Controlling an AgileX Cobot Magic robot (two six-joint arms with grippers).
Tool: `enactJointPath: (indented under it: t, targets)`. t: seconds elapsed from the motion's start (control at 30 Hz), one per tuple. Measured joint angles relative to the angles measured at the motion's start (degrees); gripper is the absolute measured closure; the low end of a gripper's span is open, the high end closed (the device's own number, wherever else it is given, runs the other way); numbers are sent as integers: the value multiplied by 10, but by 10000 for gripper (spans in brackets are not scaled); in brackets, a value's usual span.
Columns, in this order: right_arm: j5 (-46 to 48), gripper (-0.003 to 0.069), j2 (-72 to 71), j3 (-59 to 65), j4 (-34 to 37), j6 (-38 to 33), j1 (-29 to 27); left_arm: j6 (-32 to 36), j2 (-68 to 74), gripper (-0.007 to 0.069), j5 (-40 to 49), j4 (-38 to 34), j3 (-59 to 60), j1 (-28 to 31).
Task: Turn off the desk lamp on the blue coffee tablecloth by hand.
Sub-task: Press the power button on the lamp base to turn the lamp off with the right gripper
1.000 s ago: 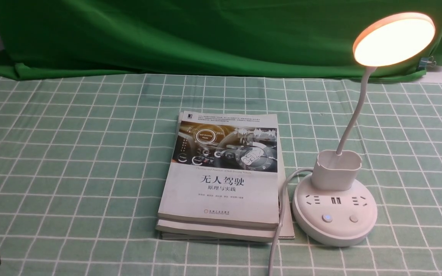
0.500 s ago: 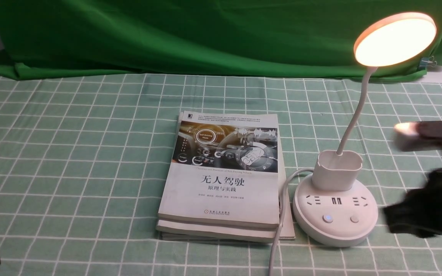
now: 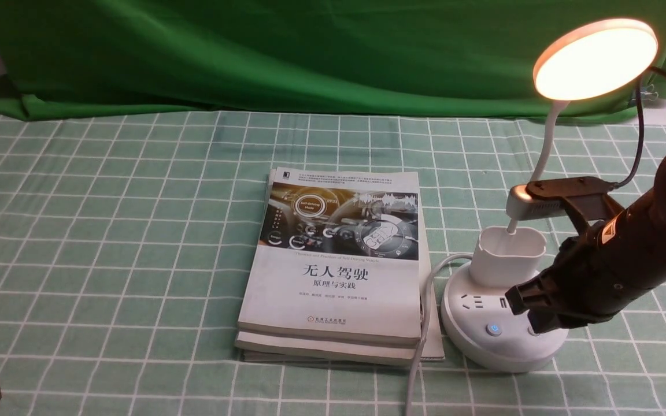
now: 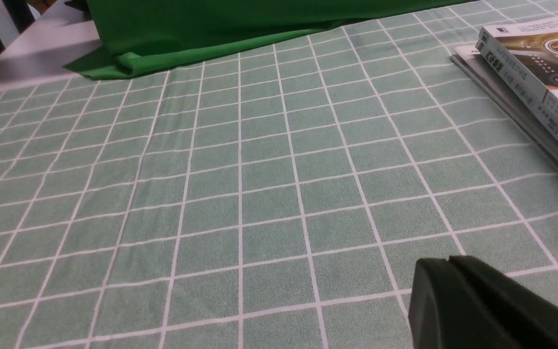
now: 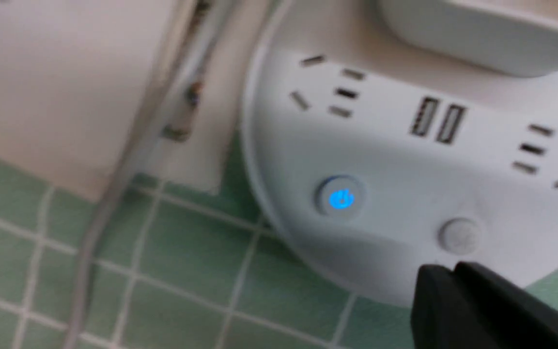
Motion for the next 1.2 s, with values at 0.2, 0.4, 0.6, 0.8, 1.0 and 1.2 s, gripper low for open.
enactJointPath:
  t: [0.2,0.4,0.6,0.8,1.0,1.2]
  targets:
    - [-10,620,1,0,-8,6,0,0,0,624,0,0,0,0]
    - [-23,620,19,-1,-8,12,0,0,0,624,0,0,0,0]
    - [-26,620,61,-4,-9,12,0,0,0,624,0,0,0,0]
    - [-27,620,60,-7,-9,13,0,0,0,624,0,0,0,0]
    - [-25,620,23,-8,-9,13,0,0,0,624,0,0,0,0]
    - [-26,620,18,-12,-9,15,0,0,0,624,0,0,0,0]
